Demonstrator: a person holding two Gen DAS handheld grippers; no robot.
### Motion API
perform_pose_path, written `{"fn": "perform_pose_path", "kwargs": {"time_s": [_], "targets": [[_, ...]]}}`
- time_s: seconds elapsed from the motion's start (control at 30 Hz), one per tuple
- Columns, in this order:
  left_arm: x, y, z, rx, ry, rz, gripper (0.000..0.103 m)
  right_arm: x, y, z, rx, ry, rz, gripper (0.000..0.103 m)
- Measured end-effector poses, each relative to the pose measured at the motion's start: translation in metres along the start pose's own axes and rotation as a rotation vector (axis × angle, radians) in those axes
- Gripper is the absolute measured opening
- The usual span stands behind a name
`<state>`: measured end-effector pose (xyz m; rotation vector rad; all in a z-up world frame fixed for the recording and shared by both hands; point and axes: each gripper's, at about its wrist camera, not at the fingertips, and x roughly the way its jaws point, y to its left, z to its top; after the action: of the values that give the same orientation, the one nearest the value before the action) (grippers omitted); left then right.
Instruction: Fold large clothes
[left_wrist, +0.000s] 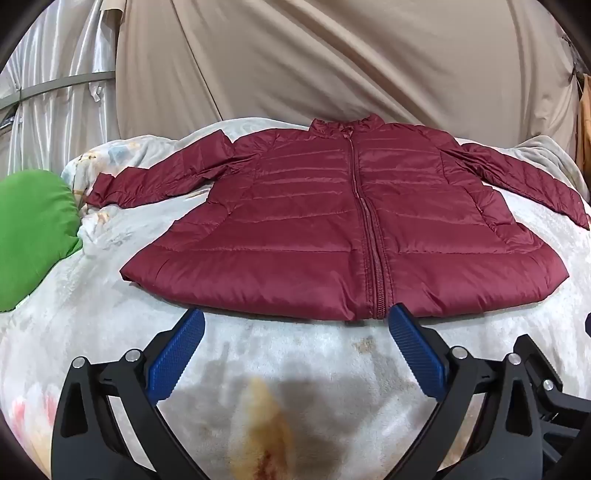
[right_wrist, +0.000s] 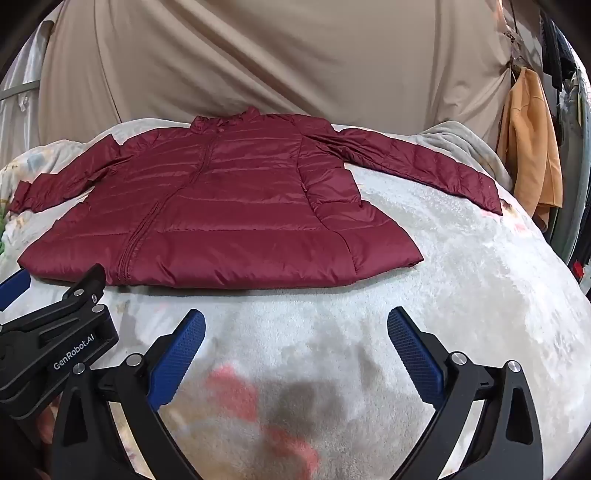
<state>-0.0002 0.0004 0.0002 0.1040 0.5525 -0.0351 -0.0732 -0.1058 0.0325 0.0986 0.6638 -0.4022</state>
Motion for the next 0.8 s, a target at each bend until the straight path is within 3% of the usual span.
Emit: {"fn": "perform_pose_path", "kwargs": {"time_s": [0.8], "targets": [[-0.0025, -0.0007, -0.0019, 0.020, -0.002, 0.014, 0.096, 0.0004, -0.0016, -0.0014, 0.002, 0.009, 0.002, 0.097]]}}
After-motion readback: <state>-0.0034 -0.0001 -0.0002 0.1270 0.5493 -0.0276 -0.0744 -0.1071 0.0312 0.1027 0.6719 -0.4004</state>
